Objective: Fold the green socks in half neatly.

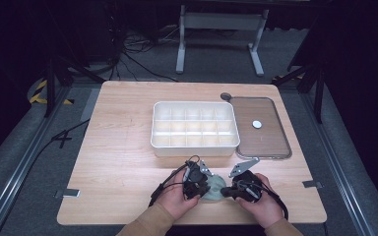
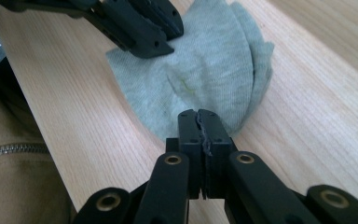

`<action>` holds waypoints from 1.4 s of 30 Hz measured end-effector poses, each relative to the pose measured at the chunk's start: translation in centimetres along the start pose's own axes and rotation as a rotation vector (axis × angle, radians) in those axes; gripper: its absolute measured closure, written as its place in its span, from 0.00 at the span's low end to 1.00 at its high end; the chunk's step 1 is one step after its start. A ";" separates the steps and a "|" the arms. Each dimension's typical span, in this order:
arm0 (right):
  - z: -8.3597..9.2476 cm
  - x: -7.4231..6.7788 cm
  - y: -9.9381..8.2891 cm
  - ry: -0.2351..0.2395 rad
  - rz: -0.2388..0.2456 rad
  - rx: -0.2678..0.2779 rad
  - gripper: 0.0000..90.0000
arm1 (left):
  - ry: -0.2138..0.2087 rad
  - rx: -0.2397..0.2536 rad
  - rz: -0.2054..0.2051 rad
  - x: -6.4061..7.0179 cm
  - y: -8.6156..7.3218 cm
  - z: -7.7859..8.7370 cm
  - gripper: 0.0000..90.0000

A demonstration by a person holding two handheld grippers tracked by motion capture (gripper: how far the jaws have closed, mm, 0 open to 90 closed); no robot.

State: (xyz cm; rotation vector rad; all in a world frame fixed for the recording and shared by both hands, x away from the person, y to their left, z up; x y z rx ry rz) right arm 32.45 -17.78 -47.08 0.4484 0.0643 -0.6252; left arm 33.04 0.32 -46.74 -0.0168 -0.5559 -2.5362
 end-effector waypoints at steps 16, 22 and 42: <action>3.1 -1.2 2.0 -0.045 0.004 0.112 0.98 | 0.011 -0.002 0.010 0.1 0.0 0.2 0.88; 1.0 -1.2 2.8 -0.052 0.005 0.077 0.99 | 0.014 0.019 0.016 0.1 -0.3 0.1 0.87; -0.7 -0.5 2.5 -0.064 -0.001 0.022 1.00 | -0.005 -0.003 0.041 -2.3 -2.3 2.1 0.74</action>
Point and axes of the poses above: each handheld gripper's, and its own axes: z roughly backward along the jaws, y roughly out of its top, x roughly to its right, the point moved 2 cm from there along -z, roughly forward along the jaws, and after that the axes turned 9 degrees about -x, right-handed, at the moved point
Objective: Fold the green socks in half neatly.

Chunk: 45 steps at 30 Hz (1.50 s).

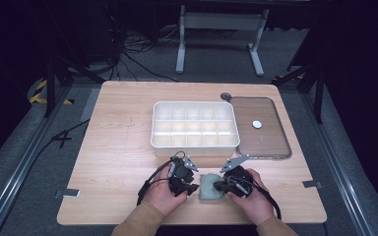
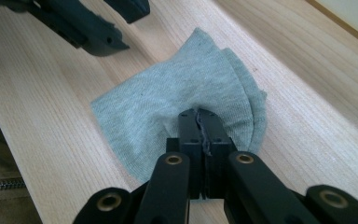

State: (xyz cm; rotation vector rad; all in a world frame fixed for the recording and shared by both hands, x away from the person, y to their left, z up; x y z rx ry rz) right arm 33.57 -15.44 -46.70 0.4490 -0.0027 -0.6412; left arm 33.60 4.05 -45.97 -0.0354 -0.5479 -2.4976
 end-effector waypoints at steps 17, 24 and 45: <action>-0.1 0.3 -0.3 0.028 0.001 0.031 1.00 | -0.031 -0.022 -0.029 0.6 -0.1 -1.6 0.88; -0.1 0.4 -0.4 0.034 0.000 0.040 1.00 | -0.031 -0.004 -0.029 0.7 0.3 -2.0 0.93; 0.0 0.7 -1.3 0.047 -0.032 0.071 1.00 | -0.013 -0.068 -0.086 1.5 1.5 -2.3 1.00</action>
Point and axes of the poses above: each handheld gripper's, and its own axes: z roughly backward along the jaws, y roughly out of its top, x roughly to its right, the point moved 2 cm from there along -z, roughly forward along the jaws, and after that the axes turned 9 degrees about -x, right-handed, at the moved point
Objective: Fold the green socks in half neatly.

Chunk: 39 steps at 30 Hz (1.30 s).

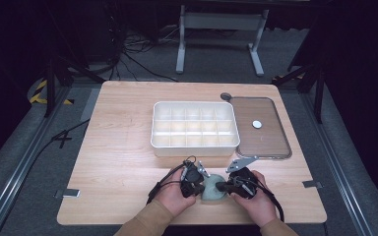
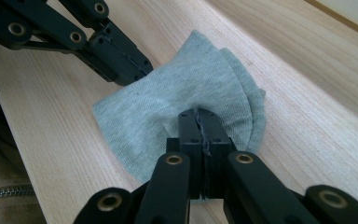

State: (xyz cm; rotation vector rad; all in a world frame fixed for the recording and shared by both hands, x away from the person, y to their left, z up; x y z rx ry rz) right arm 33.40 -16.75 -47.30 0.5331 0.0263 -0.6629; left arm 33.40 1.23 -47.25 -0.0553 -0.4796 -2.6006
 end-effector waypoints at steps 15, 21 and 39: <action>-0.4 -1.0 0.4 0.020 0.021 -0.006 1.00 | -0.007 0.127 -0.087 0.8 0.3 0.9 1.00; -0.8 -1.0 0.8 0.044 0.015 -0.002 1.00 | 0.008 0.122 -0.078 0.7 -0.1 1.1 1.00; 3.7 1.2 -1.3 -0.008 -0.078 0.069 0.96 | 0.010 0.106 -0.052 0.4 -0.3 1.5 1.00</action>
Point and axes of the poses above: each handheld gripper's, and its own axes: z roughly backward along the jaws, y roughly out of its top, x roughly to its right, the point moved 2 cm from there along -z, roughly forward along the jaws, and after that the axes turned 9 degrees about -x, right-handed, at the moved point
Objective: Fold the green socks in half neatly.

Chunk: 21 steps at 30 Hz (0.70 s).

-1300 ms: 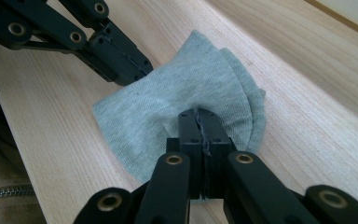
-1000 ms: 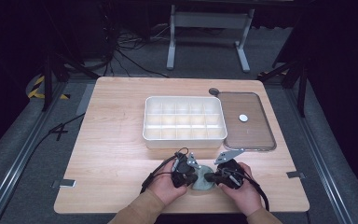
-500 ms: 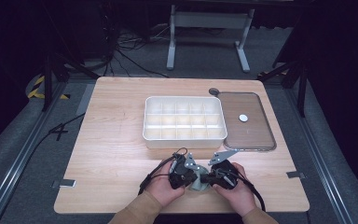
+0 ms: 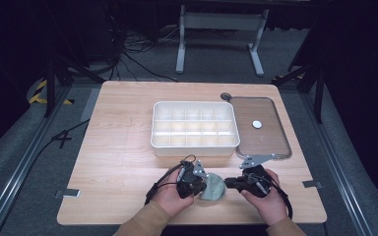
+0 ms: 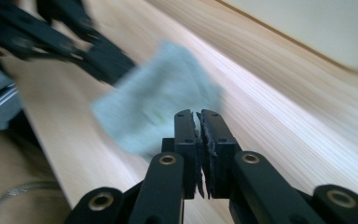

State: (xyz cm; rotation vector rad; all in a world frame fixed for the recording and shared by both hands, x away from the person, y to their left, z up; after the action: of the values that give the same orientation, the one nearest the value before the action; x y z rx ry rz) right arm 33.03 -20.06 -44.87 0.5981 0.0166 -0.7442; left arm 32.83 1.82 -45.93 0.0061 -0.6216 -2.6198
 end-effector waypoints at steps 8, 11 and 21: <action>-2.7 -0.3 -0.6 0.012 0.014 -0.103 0.96 | 0.002 0.014 -0.016 0.2 0.3 0.1 1.00; -3.0 -0.6 -0.4 0.010 0.022 -0.106 0.96 | 0.003 0.034 -0.032 0.4 0.5 0.3 1.00; -3.2 -1.1 -0.2 -0.004 0.029 -0.124 0.95 | 0.035 0.032 -0.091 1.4 1.2 -0.1 0.94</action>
State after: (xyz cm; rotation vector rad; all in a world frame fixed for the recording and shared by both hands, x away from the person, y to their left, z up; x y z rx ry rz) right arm 32.70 -17.86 -47.36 0.4777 0.0502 -0.7103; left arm 32.12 0.25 -45.41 0.0911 -0.6654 -2.6904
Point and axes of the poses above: each handheld gripper's, and its own axes: z roughly backward along the jaws, y roughly out of its top, x roughly to its right, the point moved 2 cm from there along -z, roughly forward along the jaws, and after that the axes turned 9 degrees about -x, right-handed, at the moved point
